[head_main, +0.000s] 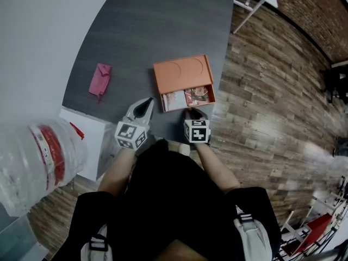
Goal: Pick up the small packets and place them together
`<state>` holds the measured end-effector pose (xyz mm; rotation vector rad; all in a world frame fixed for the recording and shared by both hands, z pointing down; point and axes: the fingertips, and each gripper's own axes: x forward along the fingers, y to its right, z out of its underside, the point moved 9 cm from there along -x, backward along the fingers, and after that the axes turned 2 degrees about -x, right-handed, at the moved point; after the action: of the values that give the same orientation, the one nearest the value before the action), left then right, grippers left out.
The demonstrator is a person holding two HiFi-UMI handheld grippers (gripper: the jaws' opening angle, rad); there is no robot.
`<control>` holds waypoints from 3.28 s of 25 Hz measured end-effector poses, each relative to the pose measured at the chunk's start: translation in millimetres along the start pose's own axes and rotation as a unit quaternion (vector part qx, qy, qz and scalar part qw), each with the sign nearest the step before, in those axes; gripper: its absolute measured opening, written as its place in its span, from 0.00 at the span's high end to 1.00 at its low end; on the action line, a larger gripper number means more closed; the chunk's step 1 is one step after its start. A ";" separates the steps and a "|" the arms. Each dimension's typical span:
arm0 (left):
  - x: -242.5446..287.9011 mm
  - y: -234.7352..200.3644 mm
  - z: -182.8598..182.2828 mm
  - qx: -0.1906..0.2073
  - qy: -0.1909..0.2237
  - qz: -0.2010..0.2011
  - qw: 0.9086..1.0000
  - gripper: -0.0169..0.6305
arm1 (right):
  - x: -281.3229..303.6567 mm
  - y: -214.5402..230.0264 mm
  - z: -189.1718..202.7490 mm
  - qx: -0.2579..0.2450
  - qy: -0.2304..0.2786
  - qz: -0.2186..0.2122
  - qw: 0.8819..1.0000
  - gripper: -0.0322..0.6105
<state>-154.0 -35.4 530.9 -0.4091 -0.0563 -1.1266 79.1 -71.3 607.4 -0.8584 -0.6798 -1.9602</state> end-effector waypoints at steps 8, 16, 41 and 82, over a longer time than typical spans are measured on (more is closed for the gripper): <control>67.8 -32.1 -5.5 -0.011 -0.090 -0.059 0.994 0.85 | 0.1 -0.8 -0.5 0.005 -0.002 -0.002 1.000 0.85; 102.5 -45.4 -8.8 -0.072 -0.176 -0.086 0.978 0.82 | -0.9 -3.0 1.1 0.012 -0.002 0.002 1.000 0.85; 100.0 -44.2 -6.8 -0.079 -0.159 -0.103 0.979 0.83 | -22.9 -6.4 34.8 0.004 0.006 -0.011 1.000 0.85; -21.2 -24.3 -18.0 -0.087 0.011 -0.088 0.992 0.89 | 28.0 4.5 -81.4 -0.247 -0.129 -0.208 0.937 0.66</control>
<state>-187.6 -32.2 516.1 -0.5547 0.0252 -1.3147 47.3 -146.5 579.9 -1.3868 -0.5528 -2.4834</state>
